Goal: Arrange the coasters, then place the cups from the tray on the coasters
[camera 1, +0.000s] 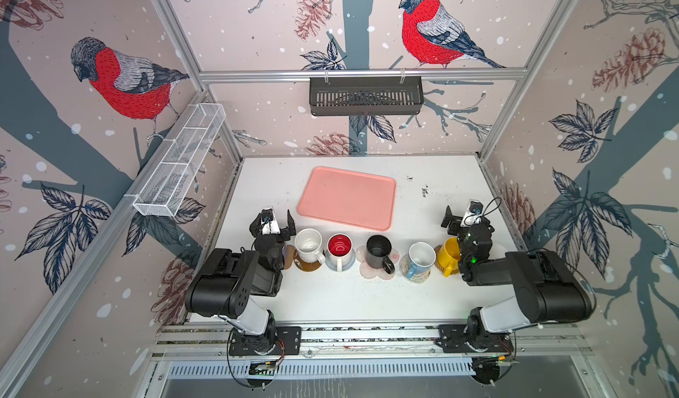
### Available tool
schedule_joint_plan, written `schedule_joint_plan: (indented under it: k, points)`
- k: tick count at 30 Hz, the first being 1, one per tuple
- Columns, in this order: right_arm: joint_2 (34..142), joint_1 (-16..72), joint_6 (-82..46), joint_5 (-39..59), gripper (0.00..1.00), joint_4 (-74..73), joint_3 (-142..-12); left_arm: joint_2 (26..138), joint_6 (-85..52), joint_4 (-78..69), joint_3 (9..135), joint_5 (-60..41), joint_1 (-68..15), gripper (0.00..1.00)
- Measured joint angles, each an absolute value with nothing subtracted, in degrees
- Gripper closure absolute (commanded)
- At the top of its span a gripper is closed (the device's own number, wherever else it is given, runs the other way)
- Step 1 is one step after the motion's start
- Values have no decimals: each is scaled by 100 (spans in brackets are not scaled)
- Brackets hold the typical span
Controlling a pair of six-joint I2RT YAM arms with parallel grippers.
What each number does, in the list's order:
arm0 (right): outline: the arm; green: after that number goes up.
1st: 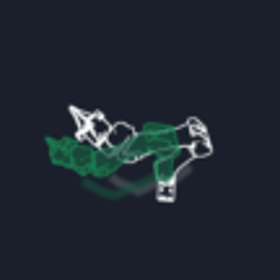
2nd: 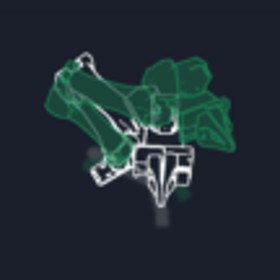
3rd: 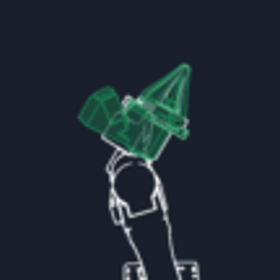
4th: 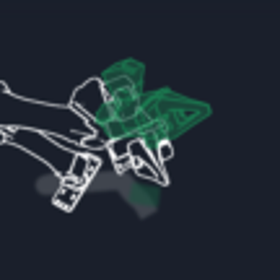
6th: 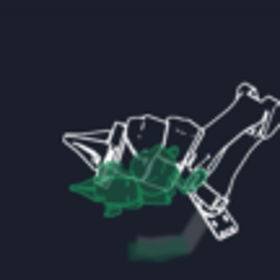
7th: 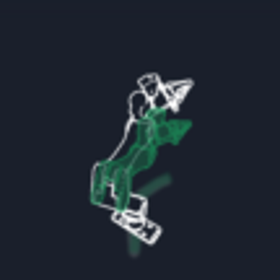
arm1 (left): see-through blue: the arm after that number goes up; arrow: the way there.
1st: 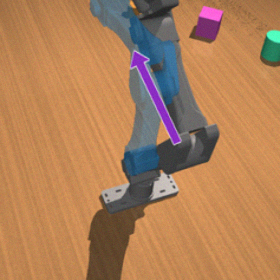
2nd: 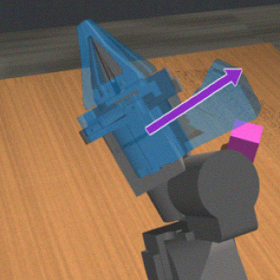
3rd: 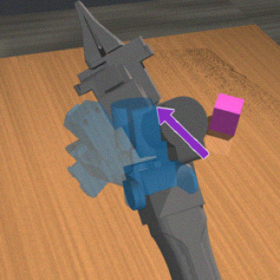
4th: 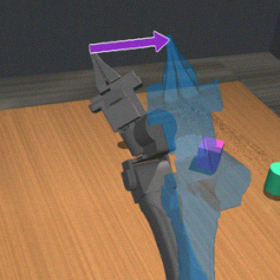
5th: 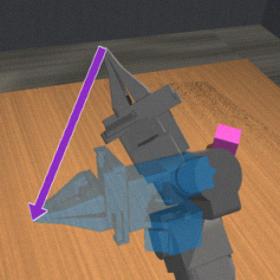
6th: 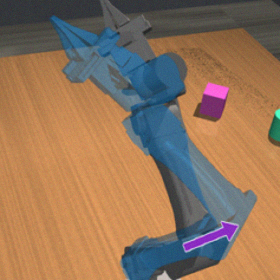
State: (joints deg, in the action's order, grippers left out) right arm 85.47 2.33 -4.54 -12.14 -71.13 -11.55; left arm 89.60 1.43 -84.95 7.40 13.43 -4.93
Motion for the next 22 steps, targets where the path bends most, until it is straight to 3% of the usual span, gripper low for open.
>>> schedule_joint_plan:
  k: [22]
  points:
    - [8593,235,-587,-1527,1,-6969,-1275,8967,132,-7710,1236,1500,-475,2]
